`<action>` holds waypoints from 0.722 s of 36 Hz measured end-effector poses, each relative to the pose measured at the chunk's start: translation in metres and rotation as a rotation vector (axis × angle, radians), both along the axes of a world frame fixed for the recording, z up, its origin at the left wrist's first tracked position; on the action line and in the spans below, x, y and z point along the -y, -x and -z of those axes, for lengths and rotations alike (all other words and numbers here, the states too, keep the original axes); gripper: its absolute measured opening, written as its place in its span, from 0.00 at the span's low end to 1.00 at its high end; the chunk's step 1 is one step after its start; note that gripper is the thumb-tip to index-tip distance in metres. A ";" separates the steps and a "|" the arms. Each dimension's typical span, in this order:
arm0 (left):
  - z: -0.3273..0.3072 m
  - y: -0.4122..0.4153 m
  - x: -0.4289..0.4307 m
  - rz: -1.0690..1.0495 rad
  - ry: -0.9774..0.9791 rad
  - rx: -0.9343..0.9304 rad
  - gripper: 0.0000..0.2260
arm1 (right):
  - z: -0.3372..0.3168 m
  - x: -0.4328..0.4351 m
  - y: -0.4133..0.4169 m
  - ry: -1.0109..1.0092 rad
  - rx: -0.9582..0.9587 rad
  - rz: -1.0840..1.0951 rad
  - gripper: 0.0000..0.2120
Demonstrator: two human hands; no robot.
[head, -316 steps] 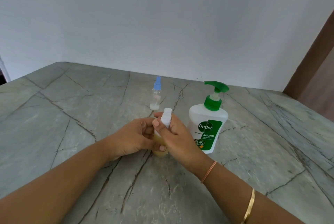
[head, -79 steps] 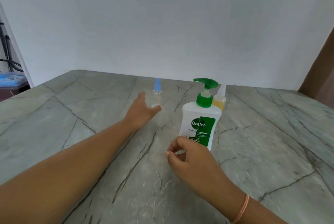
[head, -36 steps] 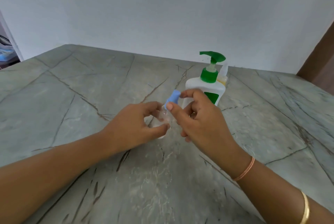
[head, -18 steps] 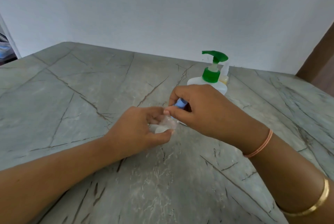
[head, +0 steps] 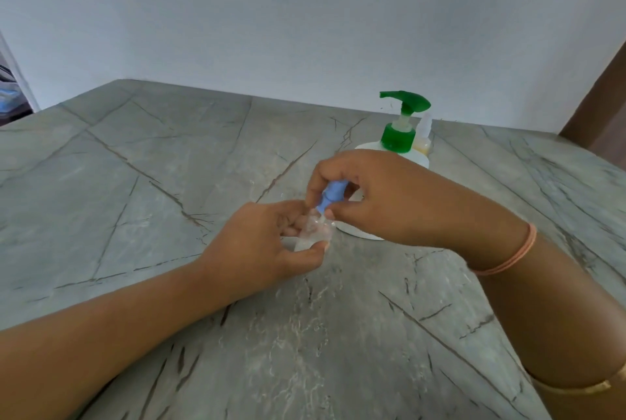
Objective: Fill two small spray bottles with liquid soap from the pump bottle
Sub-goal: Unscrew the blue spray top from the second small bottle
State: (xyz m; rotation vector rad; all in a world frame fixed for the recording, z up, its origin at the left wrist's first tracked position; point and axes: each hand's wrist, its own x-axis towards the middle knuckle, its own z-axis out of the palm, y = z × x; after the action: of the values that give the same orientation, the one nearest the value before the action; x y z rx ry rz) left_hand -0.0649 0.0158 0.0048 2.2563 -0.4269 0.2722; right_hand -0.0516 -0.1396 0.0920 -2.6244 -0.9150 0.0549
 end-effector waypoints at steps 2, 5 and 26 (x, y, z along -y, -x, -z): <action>0.000 0.000 0.000 -0.002 -0.002 0.006 0.11 | -0.002 0.002 0.001 -0.037 -0.061 0.018 0.11; 0.001 0.000 0.001 -0.024 -0.040 0.018 0.09 | 0.004 -0.002 0.000 0.034 0.071 0.187 0.16; 0.000 -0.001 0.000 -0.078 -0.059 0.079 0.21 | 0.006 0.006 -0.004 0.063 0.033 0.013 0.08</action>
State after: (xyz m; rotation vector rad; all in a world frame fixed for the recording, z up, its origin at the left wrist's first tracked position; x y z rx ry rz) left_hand -0.0643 0.0156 0.0048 2.3286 -0.3933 0.3948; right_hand -0.0480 -0.1461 0.0865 -2.6967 -0.9208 0.0377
